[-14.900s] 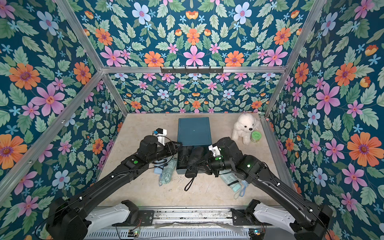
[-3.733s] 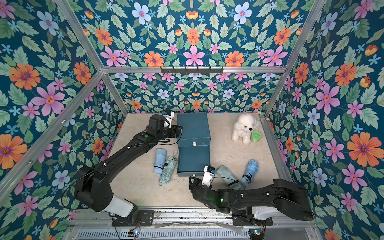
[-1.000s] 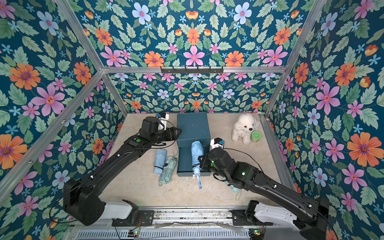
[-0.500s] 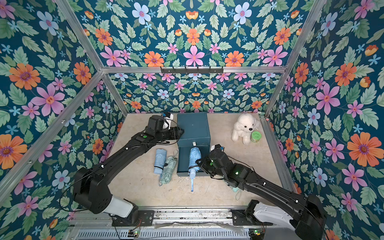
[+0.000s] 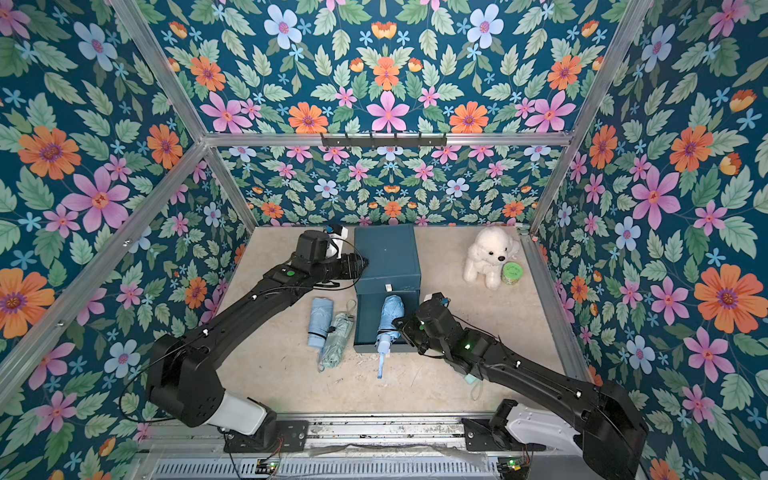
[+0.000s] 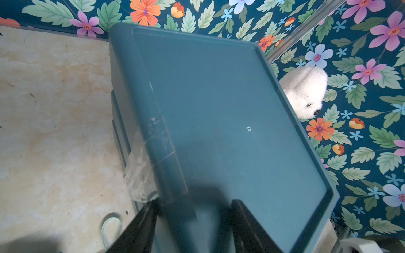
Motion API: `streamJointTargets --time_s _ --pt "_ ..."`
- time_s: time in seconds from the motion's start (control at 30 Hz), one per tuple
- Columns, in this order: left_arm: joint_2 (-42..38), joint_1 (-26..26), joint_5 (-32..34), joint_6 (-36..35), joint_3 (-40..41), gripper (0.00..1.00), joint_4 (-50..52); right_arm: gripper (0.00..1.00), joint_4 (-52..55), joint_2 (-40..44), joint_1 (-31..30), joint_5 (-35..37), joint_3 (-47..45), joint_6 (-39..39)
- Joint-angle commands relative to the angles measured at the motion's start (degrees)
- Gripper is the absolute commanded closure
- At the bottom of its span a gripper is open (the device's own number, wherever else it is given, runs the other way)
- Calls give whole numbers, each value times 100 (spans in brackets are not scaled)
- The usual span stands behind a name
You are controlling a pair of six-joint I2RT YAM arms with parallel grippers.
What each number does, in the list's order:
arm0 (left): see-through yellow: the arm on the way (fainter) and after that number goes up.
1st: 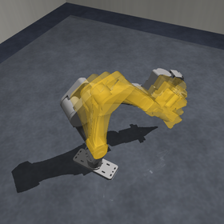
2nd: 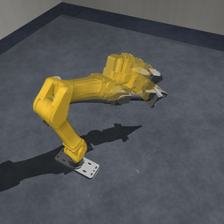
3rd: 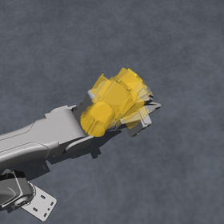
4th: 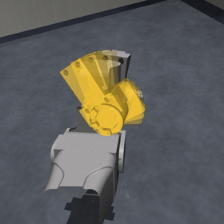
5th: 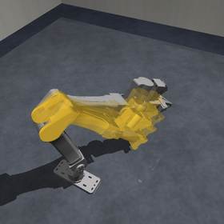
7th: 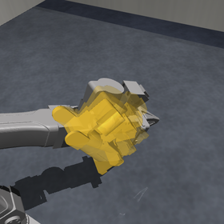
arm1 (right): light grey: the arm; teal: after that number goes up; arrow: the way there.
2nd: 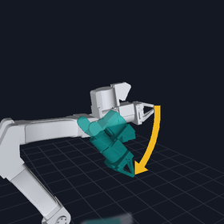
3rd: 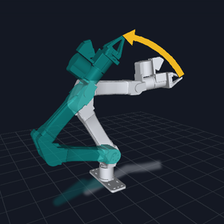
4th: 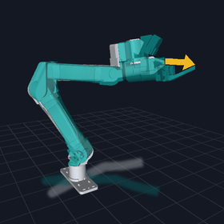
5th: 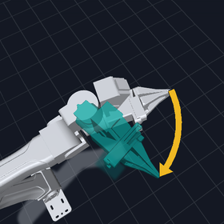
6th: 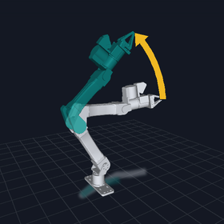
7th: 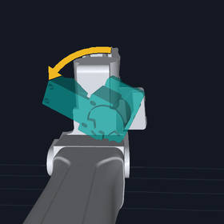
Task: Place the umbrella in the drawer by color
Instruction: Place the umbrella in the drawer.
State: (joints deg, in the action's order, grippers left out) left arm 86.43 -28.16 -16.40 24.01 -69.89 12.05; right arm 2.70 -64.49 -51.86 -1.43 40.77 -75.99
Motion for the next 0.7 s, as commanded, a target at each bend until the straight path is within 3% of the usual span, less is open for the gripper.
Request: streamJointTargets --time_s 0.0,0.67 --pt "64 4 67 -182 34 43 305 100 -665 -210 35 174 74 -80" --pt "75 2 -165 -315 107 46 266 100 -2374 -1682 -123 771 263 -42"
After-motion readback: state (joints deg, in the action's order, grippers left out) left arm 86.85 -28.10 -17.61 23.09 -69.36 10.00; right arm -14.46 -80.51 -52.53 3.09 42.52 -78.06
